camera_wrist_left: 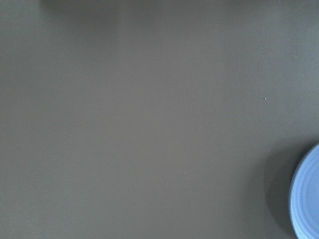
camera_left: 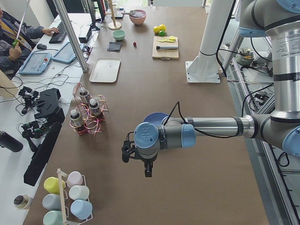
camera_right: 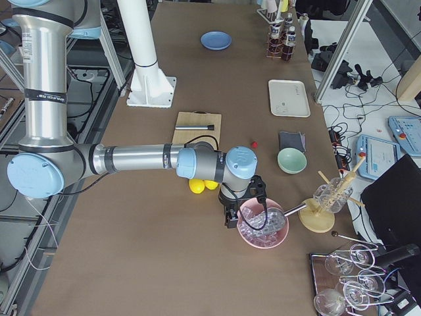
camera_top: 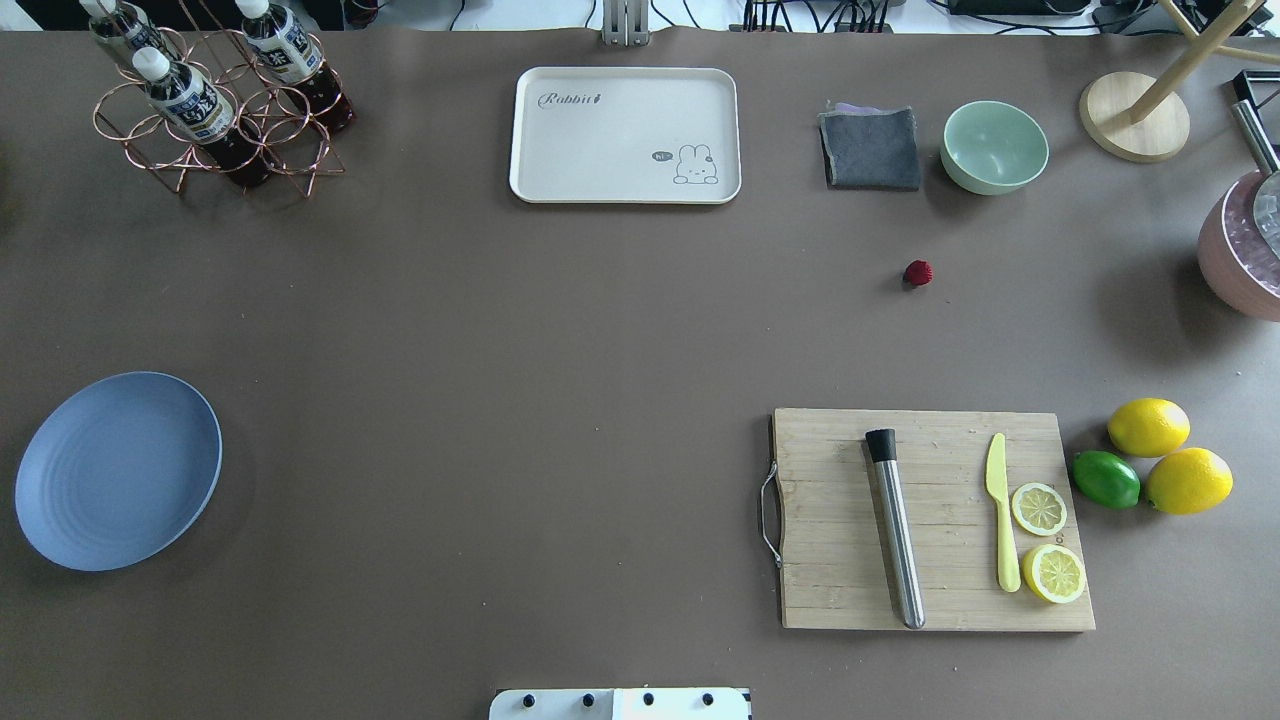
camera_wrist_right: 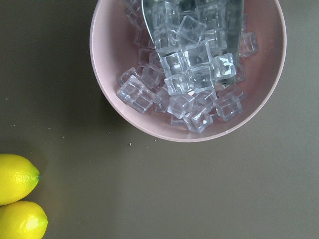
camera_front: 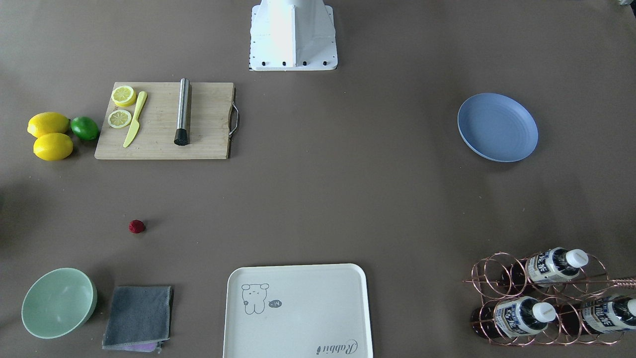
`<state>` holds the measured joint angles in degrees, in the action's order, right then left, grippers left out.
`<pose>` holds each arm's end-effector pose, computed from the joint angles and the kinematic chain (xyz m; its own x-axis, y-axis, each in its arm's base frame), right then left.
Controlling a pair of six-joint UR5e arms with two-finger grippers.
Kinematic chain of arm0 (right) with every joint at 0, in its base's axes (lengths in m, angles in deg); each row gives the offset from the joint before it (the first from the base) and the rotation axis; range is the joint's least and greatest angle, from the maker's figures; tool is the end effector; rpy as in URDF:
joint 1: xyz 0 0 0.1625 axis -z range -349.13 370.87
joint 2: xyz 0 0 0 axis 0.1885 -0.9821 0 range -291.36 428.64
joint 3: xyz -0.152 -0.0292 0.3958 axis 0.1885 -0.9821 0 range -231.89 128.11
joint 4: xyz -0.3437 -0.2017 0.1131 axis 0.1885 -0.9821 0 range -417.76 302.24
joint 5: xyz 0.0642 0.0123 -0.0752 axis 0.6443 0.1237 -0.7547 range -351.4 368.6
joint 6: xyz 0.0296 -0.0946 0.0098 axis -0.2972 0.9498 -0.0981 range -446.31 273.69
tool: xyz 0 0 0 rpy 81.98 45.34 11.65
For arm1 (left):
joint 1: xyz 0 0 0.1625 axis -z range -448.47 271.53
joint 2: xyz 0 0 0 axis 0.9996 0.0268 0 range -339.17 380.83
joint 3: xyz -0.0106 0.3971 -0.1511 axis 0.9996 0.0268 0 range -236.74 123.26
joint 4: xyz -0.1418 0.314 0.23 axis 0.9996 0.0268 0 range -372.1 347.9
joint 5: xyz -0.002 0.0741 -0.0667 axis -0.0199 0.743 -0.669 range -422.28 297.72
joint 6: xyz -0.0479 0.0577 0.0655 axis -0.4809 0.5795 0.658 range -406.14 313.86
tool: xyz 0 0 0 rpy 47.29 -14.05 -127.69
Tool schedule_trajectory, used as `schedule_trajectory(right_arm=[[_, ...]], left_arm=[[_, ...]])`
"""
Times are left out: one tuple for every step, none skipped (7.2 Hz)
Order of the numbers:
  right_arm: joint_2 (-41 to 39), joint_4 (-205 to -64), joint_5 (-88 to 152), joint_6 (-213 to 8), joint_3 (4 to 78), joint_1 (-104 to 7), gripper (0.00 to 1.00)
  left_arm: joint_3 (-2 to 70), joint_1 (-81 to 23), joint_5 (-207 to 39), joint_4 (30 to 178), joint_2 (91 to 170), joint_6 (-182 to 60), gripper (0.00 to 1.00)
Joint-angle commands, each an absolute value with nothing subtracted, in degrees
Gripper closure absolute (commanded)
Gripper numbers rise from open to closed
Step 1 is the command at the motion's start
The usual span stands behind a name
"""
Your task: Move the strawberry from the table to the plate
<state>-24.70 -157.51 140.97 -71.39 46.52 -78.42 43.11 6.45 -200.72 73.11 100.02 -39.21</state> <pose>0.0605 -0.4600 0.6337 0.7113 -0.2122 0.6701 0.2023 0.9748 0.0939 -0.0933 -0.3986 0.6623 0.6601 -0.0110 -0.7511 0.0056 0.9999 -0.0098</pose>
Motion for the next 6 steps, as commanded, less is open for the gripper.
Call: schedule_trajectory(right_arm=[[-24.7,-157.51,140.96,-71.37,46.46,-78.34,0.0],[-24.7,-157.43,140.96,-71.37,46.46,-78.34,0.0],[-24.7,-157.43,140.96,-71.37,46.55,-78.34,0.0],[-24.79,-157.43,140.96,-71.37,46.55,-78.34,0.0],[-24.79,-157.43,140.96,-71.37,46.55,-78.43,0.0],[-24.79,-157.43,140.7,-71.37,46.55,-78.43,0.0]], left_arm=[[43.8,6.63,-201.31,72.98,99.93,-38.76,0.03],[44.15,6.72,-200.88,72.8,100.02,-39.19,0.03],[43.98,6.81,-200.53,72.89,100.02,-39.28,0.03],[44.68,6.89,-198.87,72.89,100.02,-39.28,0.03],[45.9,6.89,-198.42,73.06,98.1,-39.28,0.03],[46.52,6.89,-197.98,73.06,97.65,-39.19,0.03]])
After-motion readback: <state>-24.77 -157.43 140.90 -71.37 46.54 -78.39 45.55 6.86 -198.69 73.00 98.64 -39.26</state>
